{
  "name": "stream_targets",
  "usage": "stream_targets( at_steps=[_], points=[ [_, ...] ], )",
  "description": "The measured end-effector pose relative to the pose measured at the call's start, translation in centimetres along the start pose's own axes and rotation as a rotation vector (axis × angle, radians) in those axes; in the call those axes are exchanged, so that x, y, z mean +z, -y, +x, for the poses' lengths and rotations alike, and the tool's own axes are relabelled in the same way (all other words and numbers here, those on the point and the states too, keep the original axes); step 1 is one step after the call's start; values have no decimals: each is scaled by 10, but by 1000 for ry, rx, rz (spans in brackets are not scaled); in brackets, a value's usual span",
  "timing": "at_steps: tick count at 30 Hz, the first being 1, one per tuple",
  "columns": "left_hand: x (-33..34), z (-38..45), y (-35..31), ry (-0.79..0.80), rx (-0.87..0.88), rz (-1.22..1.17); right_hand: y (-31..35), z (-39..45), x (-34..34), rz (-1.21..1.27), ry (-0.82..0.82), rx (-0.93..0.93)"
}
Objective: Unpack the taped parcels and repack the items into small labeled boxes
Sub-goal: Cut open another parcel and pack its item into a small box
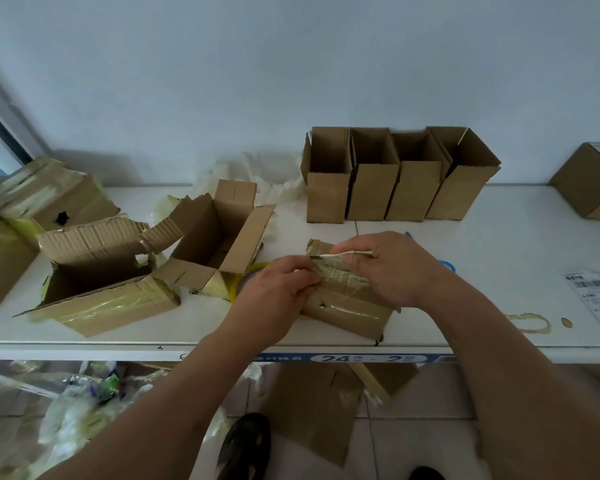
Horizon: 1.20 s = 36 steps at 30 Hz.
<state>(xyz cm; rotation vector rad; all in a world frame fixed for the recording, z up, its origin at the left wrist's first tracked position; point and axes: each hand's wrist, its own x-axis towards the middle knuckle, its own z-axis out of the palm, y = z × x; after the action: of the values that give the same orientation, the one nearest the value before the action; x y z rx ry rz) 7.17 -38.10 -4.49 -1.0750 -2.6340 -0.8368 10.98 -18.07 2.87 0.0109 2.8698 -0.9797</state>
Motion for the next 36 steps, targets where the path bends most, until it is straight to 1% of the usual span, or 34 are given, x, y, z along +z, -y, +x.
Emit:
stream_targets(
  at_steps=[10, 13, 17, 21, 26, 32, 36],
  points=[
    [3, 0, 2, -30, 15, 31, 3, 1, 4, 30, -68, 12],
    [3, 0, 1, -29, 26, 32, 2, -1, 0, -11, -91, 0],
    [3, 0, 2, -33, 20, 34, 0, -1, 3, 3, -53, 4],
    [3, 0, 2, -38, 20, 40, 2, 1, 4, 9, -52, 12],
    [3, 0, 1, -41, 36, 53, 1, -2, 2, -75, -20, 17],
    [3, 2, -1, -21, 37, 75, -17, -22, -16, -205, 0, 102],
    [0, 3, -3, 0, 33, 76, -23, -36, -25, -181, -22, 154]
  ],
)
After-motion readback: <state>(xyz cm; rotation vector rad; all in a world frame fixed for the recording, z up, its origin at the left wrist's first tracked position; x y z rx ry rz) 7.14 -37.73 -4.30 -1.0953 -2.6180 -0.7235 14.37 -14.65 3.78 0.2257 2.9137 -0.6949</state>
